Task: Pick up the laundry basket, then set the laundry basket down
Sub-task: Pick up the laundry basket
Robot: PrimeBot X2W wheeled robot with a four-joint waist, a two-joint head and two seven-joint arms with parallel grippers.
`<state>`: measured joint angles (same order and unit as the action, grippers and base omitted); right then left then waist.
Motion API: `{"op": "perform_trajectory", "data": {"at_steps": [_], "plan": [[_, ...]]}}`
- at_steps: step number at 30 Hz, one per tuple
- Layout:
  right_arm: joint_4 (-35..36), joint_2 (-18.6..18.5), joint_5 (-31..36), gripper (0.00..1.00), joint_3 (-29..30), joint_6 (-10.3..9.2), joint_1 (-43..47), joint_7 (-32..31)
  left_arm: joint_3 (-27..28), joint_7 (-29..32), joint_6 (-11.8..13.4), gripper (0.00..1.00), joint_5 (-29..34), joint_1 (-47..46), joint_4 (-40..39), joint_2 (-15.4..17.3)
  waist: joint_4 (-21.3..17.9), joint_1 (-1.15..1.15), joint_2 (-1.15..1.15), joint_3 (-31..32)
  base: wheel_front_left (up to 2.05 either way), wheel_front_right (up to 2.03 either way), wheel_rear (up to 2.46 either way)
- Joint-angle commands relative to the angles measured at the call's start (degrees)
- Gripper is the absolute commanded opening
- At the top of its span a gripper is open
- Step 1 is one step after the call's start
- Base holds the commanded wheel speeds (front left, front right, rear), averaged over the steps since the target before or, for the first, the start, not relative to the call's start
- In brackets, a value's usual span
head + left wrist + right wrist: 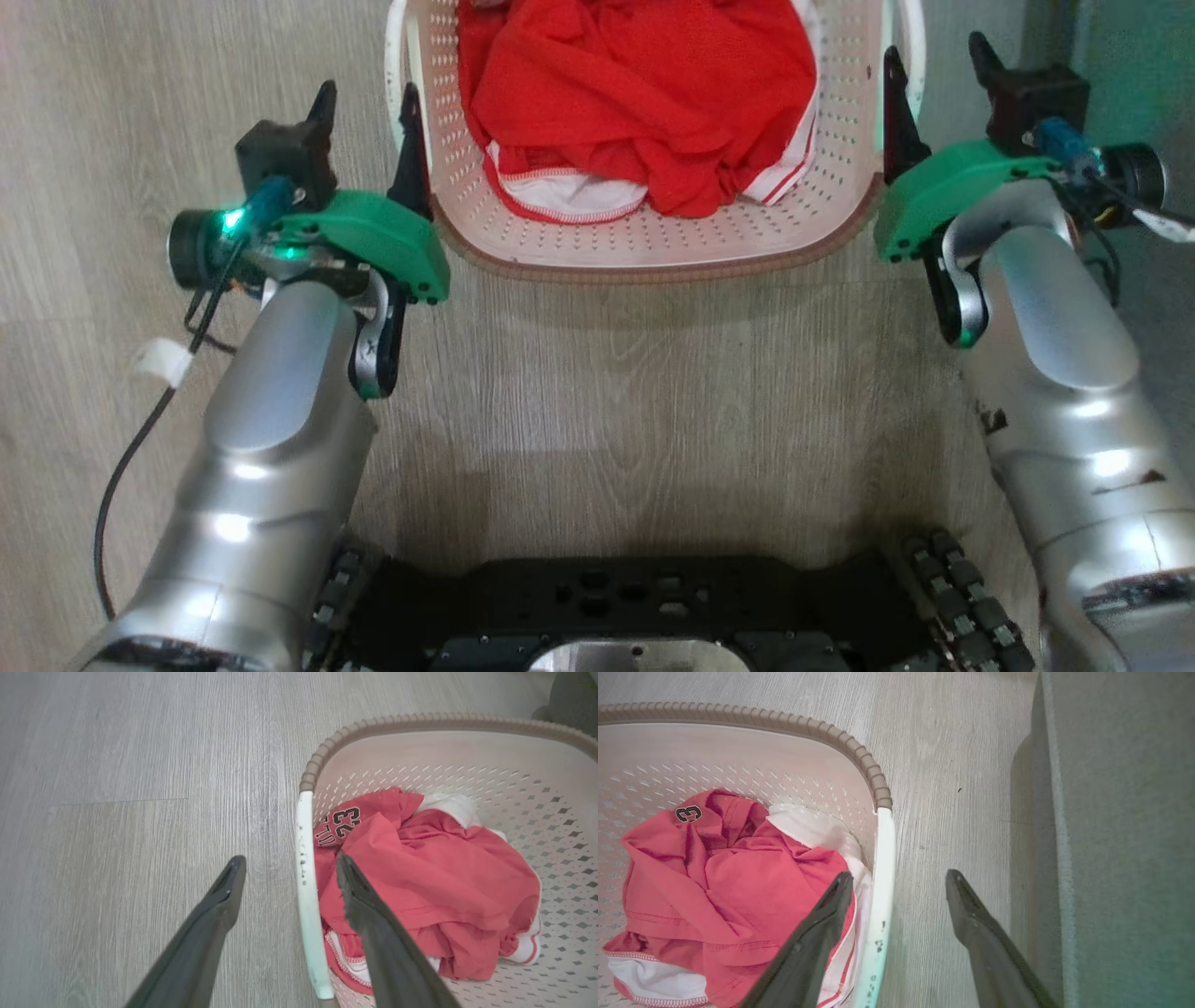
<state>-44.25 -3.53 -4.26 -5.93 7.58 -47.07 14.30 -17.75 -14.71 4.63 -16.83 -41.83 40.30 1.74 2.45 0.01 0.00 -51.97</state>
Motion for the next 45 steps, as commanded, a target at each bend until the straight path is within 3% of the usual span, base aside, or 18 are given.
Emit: {"op": "perform_trajectory", "data": {"at_steps": [1, 22, 23, 25, 26, 27, 29, 30, 31, 32, 45], "plan": [[0.6, 0.7, -0.5, 1.0, -1.3, -0.09, 0.7, 0.7, 0.9, -0.3, 0.2, 1.0, -0.4, 0.0, -0.3, 1.1, 0.1, -0.01, 0.0, -1.0, 0.0, 0.0, 0.0], [-7.9, 0.7, -5.3, 0.97, -4.8, -0.09, -6.8, 0.7, -5.4, -0.3, -0.2, 0.99, -3.2, -9.3, 11.9, 1.1, -0.5, -0.01, 0.0, -5.7, 0.0, 0.0, 0.0], [-8.0, 0.7, -5.5, 0.92, -4.9, -0.09, -7.1, 0.7, -5.7, -0.3, -0.1, 0.95, -3.4, -9.5, 12.1, 1.1, -0.5, -0.01, 0.0, -5.8, 0.0, 0.0, 0.0], [-8.3, 0.7, -5.7, 0.62, -5.3, -0.09, -7.4, 0.7, -6.2, -0.3, 0.1, 0.8, -3.8, -9.8, 12.3, 1.1, -0.5, -0.01, 0.0, -5.9, 0.0, 0.0, 0.0], [-8.5, 0.7, -5.9, 0.49, -5.5, -0.09, -7.6, 0.7, -6.4, -0.3, 0.1, 0.66, -3.9, -9.9, 12.4, 1.1, -0.5, -0.01, 0.0, -6.0, 0.0, 0.0, 0.0], [-8.7, 0.7, -6.0, 0.45, -5.7, -0.09, -7.7, 0.7, -6.7, -0.3, 0.2, 0.49, -4.0, -10.0, 12.7, 1.1, -0.5, -0.01, 0.0, -6.0, 0.0, 0.0, 0.0], [-8.9, 0.7, -6.3, 0.34, -6.2, -0.09, -8.0, 0.7, -7.3, -0.3, 0.4, 0.24, -4.2, -10.3, 13.1, 1.1, -0.5, -0.01, 0.0, -6.0, 0.0, 0.0, 0.0], [-9.1, 0.7, -6.5, 0.24, -6.5, -0.09, -8.0, 0.7, -7.6, -0.3, 0.5, 0.0, -4.3, -10.4, 13.3, 1.1, -0.5, -0.01, 0.0, -6.0, 0.0, 0.0, 0.0], [-9.4, 0.7, -6.7, 0.05, -6.9, -0.09, -8.0, 0.7, -7.8, -0.3, 0.6, 0.0, -4.5, -10.5, 13.4, 1.1, -0.5, -0.01, 0.0, -5.9, 0.0, 0.0, 0.0], [-9.7, 0.7, -6.9, 0.0, -7.2, -0.09, -8.1, 0.7, -8.0, -0.3, 0.6, 0.0, -4.6, -10.5, 13.6, 1.1, -0.5, -0.01, 0.0, -5.8, 0.0, 0.0, 0.0], [-11.9, 0.7, -8.9, 0.0, -8.6, -0.09, -7.6, 0.7, -10.0, -0.3, 1.1, 0.0, -5.9, -9.6, 14.9, 1.1, -0.7, -0.01, 0.0, -3.0, 0.0, 0.0, 0.0]]}}
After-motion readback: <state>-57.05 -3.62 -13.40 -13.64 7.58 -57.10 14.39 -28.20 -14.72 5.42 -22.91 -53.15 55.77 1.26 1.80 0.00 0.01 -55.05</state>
